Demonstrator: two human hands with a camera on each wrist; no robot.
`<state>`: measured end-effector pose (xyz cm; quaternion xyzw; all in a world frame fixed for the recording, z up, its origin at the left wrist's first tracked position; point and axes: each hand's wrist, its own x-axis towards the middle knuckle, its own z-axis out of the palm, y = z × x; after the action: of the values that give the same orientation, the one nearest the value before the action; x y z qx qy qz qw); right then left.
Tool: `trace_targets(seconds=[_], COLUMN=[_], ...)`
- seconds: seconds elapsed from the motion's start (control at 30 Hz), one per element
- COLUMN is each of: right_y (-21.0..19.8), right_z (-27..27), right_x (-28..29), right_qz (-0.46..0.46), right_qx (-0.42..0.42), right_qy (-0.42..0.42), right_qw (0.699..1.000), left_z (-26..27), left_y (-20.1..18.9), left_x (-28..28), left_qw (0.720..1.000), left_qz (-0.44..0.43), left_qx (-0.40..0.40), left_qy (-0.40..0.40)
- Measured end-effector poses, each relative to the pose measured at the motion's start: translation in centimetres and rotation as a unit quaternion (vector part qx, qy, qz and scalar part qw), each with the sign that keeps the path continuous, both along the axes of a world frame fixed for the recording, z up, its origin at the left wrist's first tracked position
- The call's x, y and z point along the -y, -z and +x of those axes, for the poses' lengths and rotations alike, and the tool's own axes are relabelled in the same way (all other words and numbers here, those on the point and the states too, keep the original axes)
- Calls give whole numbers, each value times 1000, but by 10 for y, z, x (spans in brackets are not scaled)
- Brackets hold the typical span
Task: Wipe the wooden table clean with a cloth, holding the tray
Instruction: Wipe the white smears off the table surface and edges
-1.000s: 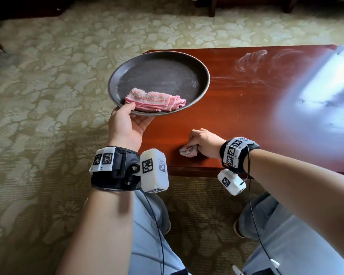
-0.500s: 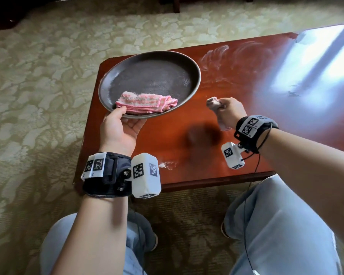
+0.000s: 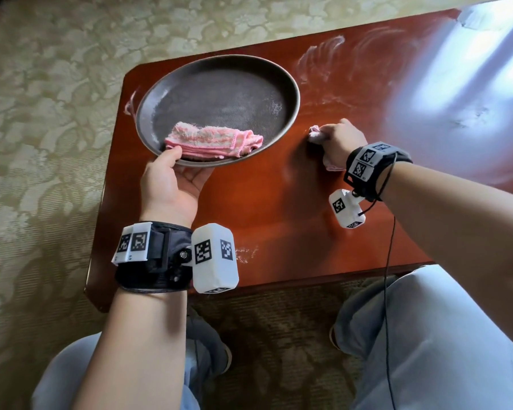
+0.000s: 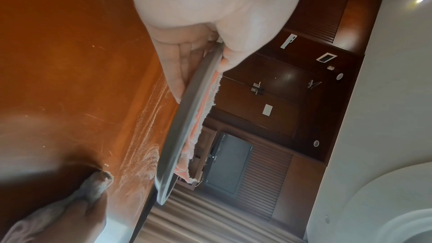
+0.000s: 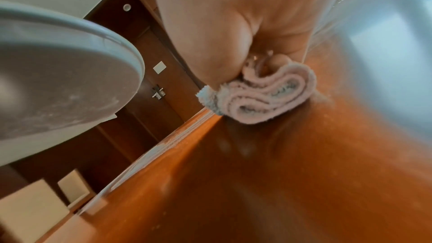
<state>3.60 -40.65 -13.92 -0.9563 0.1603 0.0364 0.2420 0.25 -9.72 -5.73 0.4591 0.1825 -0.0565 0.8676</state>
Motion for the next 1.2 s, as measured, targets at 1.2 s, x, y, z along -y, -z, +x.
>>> trace_targets(seconds=[1.2], right_y=[-5], right_z=[-69], right_x=[-28], right_qz=[47], right_qx=[47], right_qy=[-32], right_qw=[997], left_z=[-45], left_y=[-21], left_x=[24], left_qw=[1000], left_qz=[-12], left_qx=[0], left_qy=[1])
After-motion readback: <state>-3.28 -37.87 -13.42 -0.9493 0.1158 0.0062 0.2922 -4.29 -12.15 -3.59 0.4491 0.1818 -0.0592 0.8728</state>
